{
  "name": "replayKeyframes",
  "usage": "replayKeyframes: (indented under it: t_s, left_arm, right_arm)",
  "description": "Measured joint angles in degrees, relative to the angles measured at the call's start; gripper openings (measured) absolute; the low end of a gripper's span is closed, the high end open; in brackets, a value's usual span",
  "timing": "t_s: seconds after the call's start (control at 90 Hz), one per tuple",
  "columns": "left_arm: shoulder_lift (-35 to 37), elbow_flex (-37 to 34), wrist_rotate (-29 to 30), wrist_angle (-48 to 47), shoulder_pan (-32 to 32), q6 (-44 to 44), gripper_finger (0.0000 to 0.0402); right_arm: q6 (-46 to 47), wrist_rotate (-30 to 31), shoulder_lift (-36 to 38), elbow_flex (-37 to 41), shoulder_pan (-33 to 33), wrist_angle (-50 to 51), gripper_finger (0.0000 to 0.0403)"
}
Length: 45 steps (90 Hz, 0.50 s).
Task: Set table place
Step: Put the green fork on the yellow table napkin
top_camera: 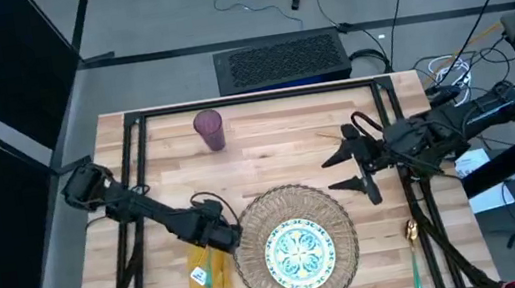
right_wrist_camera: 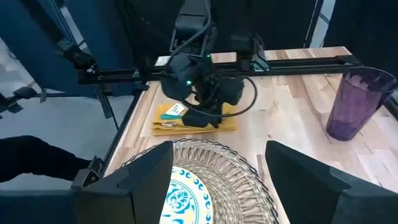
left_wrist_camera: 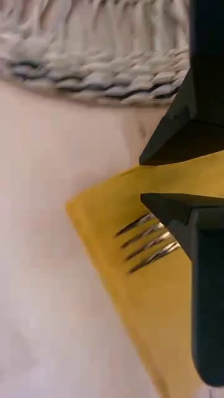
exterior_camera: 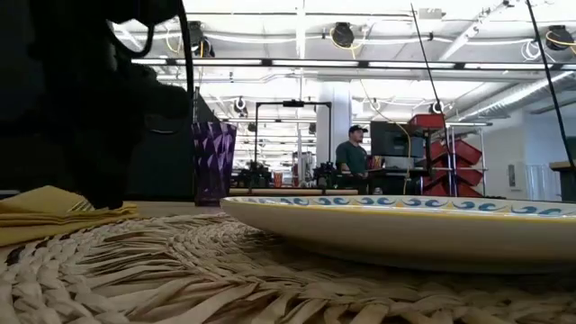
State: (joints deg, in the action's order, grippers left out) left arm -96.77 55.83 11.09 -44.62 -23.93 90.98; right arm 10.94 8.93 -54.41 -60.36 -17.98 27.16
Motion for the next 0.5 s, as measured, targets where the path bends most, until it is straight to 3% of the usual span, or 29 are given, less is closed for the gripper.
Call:
replayKeyframes:
  t_s: [0.5]
  left_arm:
    - [0.00, 0.02, -2.70, -1.94, 1.06, -0.09, 0.0068]
  right_arm:
    - [0.37, 0.04, 0.00, 0.00, -0.52, 0.00, 0.0242]
